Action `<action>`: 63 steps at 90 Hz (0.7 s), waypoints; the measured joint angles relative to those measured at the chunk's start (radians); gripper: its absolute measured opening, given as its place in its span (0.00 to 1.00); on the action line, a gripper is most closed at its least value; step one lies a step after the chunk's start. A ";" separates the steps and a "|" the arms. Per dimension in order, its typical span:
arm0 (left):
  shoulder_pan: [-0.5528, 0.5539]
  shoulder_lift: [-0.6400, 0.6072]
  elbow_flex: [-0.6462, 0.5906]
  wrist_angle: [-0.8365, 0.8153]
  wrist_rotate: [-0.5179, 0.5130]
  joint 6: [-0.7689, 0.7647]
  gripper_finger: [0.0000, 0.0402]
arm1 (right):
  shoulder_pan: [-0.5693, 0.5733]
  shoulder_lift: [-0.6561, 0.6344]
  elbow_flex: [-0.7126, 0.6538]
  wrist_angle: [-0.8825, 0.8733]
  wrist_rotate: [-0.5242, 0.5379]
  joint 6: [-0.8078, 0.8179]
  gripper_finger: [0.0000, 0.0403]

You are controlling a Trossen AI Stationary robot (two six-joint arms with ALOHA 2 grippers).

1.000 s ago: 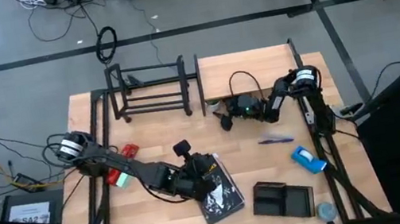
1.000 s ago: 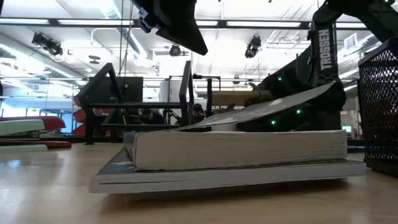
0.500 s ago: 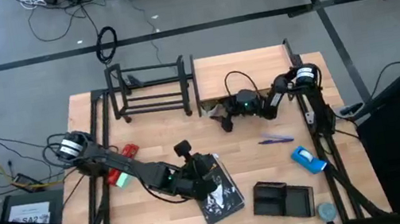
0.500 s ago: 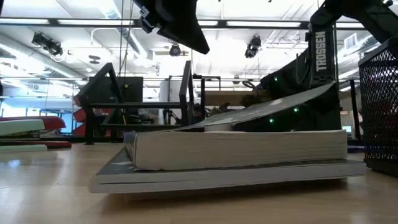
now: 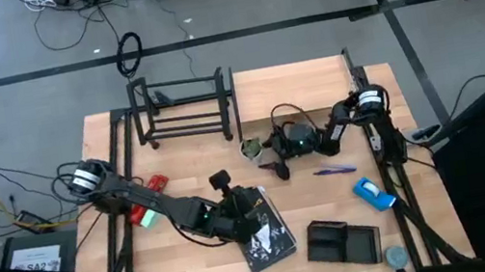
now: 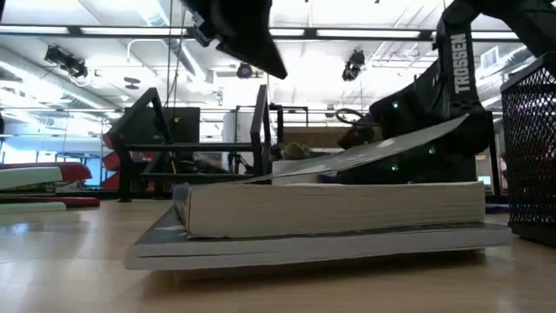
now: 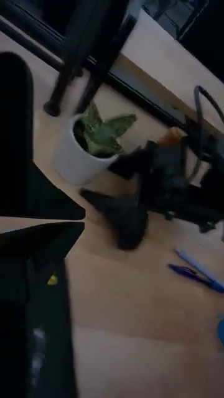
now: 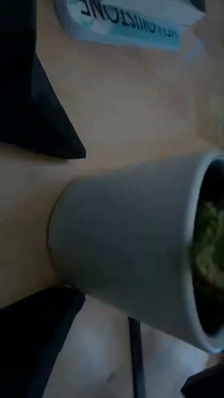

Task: Stock shelves
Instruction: Remove the white flower pot from under the shelf

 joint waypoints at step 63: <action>-0.017 -0.008 -0.206 -0.378 0.115 -0.446 0.00 | 0.084 0.001 0.290 -0.290 0.024 -0.018 0.86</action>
